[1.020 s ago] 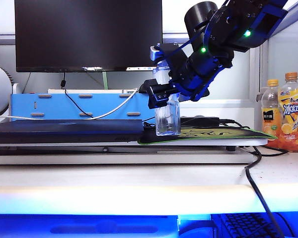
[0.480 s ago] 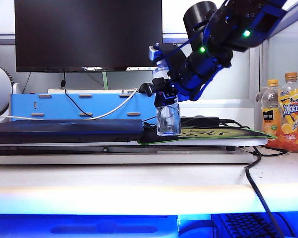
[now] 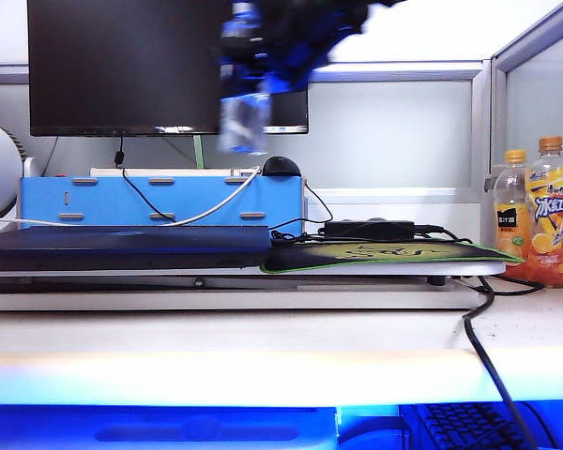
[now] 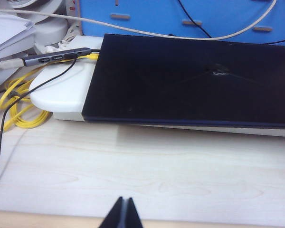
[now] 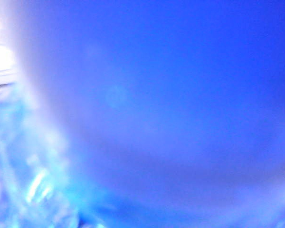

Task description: Pick up the mineral water bottle and place it on the laptop.

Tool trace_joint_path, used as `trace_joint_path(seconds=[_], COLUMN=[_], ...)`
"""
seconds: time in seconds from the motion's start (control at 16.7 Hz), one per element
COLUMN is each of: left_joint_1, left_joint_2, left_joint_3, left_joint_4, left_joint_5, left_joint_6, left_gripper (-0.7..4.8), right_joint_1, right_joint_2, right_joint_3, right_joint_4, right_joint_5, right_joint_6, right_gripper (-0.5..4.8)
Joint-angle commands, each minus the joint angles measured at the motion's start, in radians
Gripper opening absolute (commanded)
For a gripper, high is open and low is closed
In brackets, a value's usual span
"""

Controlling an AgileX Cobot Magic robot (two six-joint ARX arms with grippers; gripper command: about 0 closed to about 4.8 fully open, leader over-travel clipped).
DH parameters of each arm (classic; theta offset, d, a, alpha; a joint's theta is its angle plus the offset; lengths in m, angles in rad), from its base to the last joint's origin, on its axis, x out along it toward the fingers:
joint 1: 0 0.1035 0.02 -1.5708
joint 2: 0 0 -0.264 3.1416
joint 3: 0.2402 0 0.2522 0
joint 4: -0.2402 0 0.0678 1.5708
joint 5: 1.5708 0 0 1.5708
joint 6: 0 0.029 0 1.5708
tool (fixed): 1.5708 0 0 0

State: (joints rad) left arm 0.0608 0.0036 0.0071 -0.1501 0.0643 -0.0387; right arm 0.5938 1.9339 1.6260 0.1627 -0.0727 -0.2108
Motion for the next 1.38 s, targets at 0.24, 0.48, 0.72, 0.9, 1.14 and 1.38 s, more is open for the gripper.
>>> trace_joint_path(seconds=[0.24,0.48,0.72,0.9,1.14,1.38], left_joint_1=[0.000,0.000,0.000,0.000,0.000,0.000], left_joint_2=[-0.002,-0.002,-0.002,-0.002,-0.002,-0.002], left_joint_3=[0.000,0.000,0.000,0.000,0.000,0.000], left_joint_4=[0.001,0.001,0.001,0.001,0.001,0.001], left_joint_5=[0.003,0.003,0.003,0.003,0.003,0.003], left_joint_6=[0.002,0.002,0.002,0.002,0.002,0.001], left_gripper=[-0.02,-0.02,-0.02,-0.02,-0.02,-0.02], right_joint_1=[0.106,0.126,0.130,0.130,0.129,0.128], right_joint_2=[0.165,0.222,0.233,0.233,0.229,0.210], right_joint_3=[0.167,0.167,0.167,0.167,0.168,0.274], right_joint_4=[-0.005,-0.013,-0.047,-0.051,-0.035,-0.062], right_joint_5=[-0.010,0.001,0.027,0.027,0.034,0.079], right_joint_6=[-0.001,0.001,0.000,0.000,-0.008,-0.034], right_gripper=[-0.01,-0.01,0.02,4.42,4.46,4.46])
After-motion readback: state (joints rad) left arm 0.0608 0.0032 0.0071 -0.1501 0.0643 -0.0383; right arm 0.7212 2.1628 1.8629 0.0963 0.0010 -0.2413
